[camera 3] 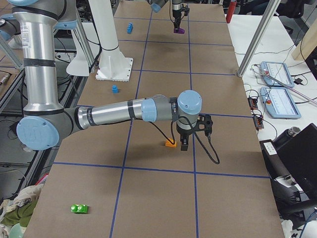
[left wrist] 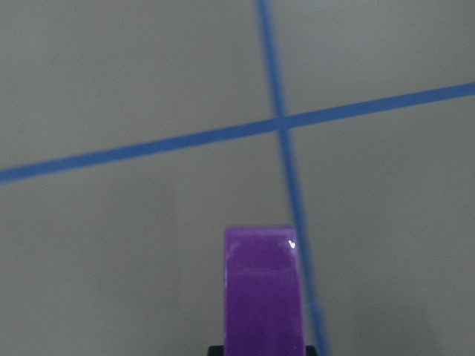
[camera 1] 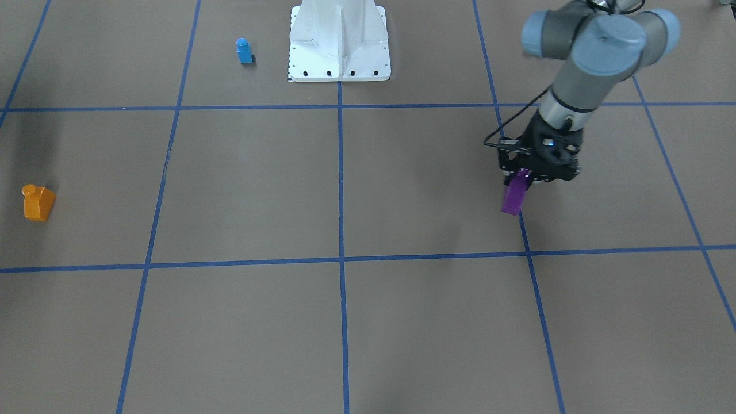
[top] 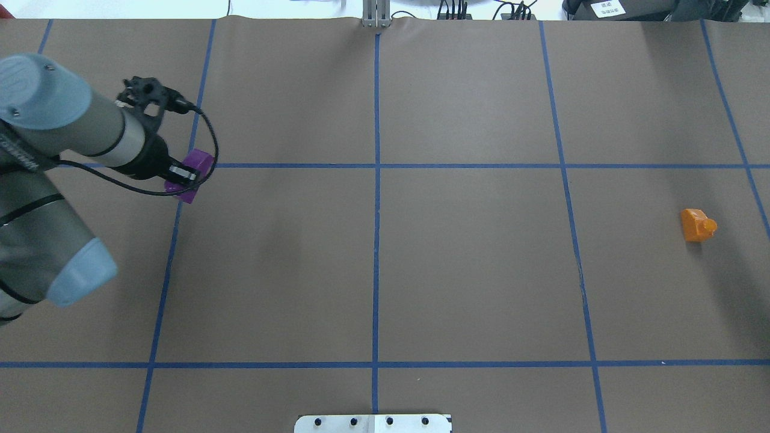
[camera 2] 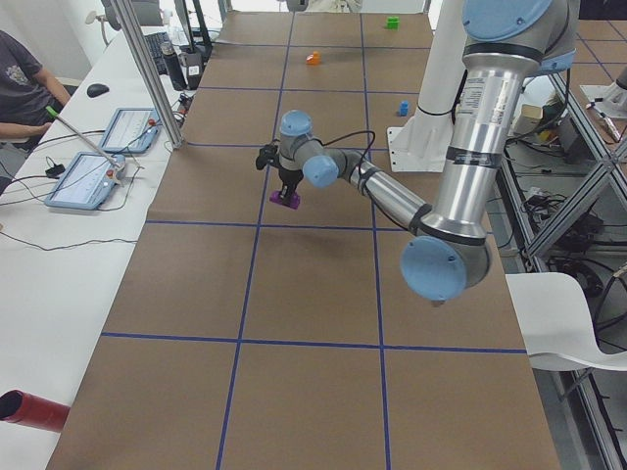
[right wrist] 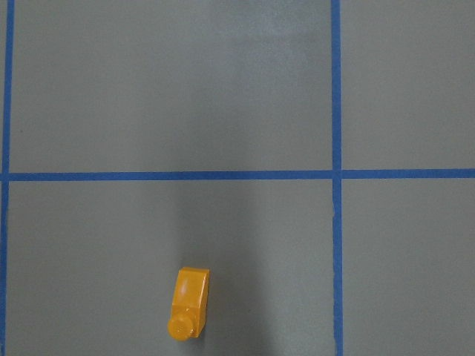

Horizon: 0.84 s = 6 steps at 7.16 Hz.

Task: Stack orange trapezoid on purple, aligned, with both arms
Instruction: 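Carry the purple block with the left gripper toward the table centre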

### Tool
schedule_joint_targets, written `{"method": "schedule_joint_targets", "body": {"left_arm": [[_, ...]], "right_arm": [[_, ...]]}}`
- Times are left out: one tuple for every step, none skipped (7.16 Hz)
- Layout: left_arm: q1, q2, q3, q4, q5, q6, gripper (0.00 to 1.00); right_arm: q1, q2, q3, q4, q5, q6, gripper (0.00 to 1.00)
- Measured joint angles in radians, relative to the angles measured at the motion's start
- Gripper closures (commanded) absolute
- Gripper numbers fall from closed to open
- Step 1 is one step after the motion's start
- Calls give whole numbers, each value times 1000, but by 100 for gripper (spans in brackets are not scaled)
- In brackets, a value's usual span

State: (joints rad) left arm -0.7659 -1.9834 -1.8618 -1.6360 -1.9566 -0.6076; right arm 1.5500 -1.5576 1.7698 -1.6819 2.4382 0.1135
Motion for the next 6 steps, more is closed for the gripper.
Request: {"method": "schedule_joint_targets", "body": {"left_arm": [[66, -146, 56, 75, 58, 13, 100], [114, -266, 136, 101, 86, 18, 100], [147, -378, 238, 106, 99, 19, 100], [167, -476, 353, 88, 106, 19, 100], [180, -541, 463, 33, 118, 19, 100], [192, -574, 555, -38, 138, 19, 100]], "right_arm": [[0, -2, -3, 0, -1, 0, 0], [0, -4, -8, 1, -2, 0, 0], [0, -4, -13, 1, -2, 0, 0], [-3, -4, -17, 1, -3, 0, 0], [-8, -5, -22, 2, -6, 0, 0], [-18, -5, -24, 3, -9, 3, 0]]}}
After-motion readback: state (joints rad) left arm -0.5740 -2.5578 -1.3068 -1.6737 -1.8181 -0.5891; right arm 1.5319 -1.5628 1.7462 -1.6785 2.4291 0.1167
